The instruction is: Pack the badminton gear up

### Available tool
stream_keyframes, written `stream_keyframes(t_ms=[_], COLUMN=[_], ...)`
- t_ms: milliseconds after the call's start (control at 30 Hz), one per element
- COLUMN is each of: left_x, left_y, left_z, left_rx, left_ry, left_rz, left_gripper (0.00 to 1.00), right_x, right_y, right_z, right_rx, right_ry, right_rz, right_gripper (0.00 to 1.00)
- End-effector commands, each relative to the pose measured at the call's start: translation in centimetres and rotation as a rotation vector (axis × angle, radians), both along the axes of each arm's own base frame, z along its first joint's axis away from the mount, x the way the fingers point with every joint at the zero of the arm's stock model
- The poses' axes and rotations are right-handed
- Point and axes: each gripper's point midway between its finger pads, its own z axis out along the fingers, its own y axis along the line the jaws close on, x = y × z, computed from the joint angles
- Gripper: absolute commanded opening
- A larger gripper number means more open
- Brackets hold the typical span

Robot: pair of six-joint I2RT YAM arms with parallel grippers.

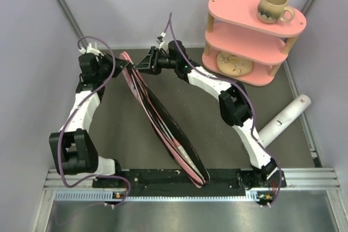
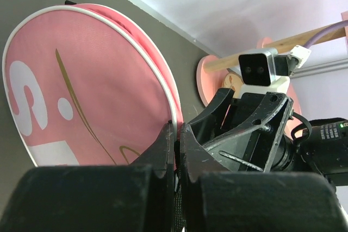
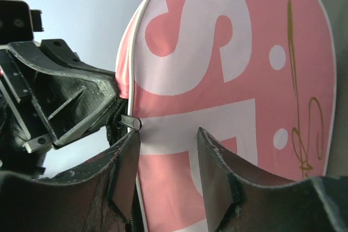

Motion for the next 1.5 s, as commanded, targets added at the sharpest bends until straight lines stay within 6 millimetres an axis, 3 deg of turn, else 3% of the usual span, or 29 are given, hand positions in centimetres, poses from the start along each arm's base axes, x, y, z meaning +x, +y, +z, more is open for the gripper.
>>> stream_keyframes(t_ms=[0, 133, 333, 500, 533, 600, 900, 1000, 1233, 1467], left_x=[-0.8, -0.9, -0.9, -0.7, -0.7, -0.7, -0.6, -0.7, -0.9, -1.0], left_y=[-1.1, -1.0, -0.8, -0.8, -0.8, -0.6, -0.6, -0.9, -1.0, -1.2], left_z=[3.3, 3.3, 3.4, 3.2, 3.3, 3.1, 3.2, 3.1, 2.5, 2.8], left_rx=[-0.011, -0.004, 0.001, -0.003, -0.004, -0.003, -0.005, -0.014, -0.024, -0.03], left_ry=[-0.115, -0.116, -0.114, -0.106, -0.107, -0.103, -0.106, -0.103, -0.093, -0.101], left_rz=[-0.061, -0.057, -0.049, -0.055, -0.054, -0.052, -0.058, -0.074, -0.08, -0.088], left_gripper=[0.0, 0.0, 0.0, 0.0, 0.0, 0.0, 0.0, 0.0, 0.0, 0.0], right_x=[-0.9, -0.7, -1.2, -1.8, -2.0, -2.2, -2.3, -2.0, -1.6, -1.4], right_y=[0.4, -0.3, -1.3, -1.7, -1.6, -1.7, -2.0, -1.4, -0.9, -0.8], right_z=[6.1, 6.4, 6.7, 7.7, 7.9, 8.5, 8.9, 8.7, 8.6, 8.2], right_rx=[0.185, 0.18, 0.212, 0.238, 0.245, 0.277, 0.308, 0.299, 0.328, 0.299], right_ry=[-0.075, -0.066, -0.051, -0.077, -0.071, -0.084, -0.057, -0.034, 0.023, 0.015], right_rz=[0.055, 0.026, 0.014, 0.027, 0.034, 0.05, 0.043, 0.059, 0.075, 0.058], right_gripper=[0.47, 0.55, 0.54, 0.46, 0.35, 0.3, 0.48, 0.48, 0.32, 0.35])
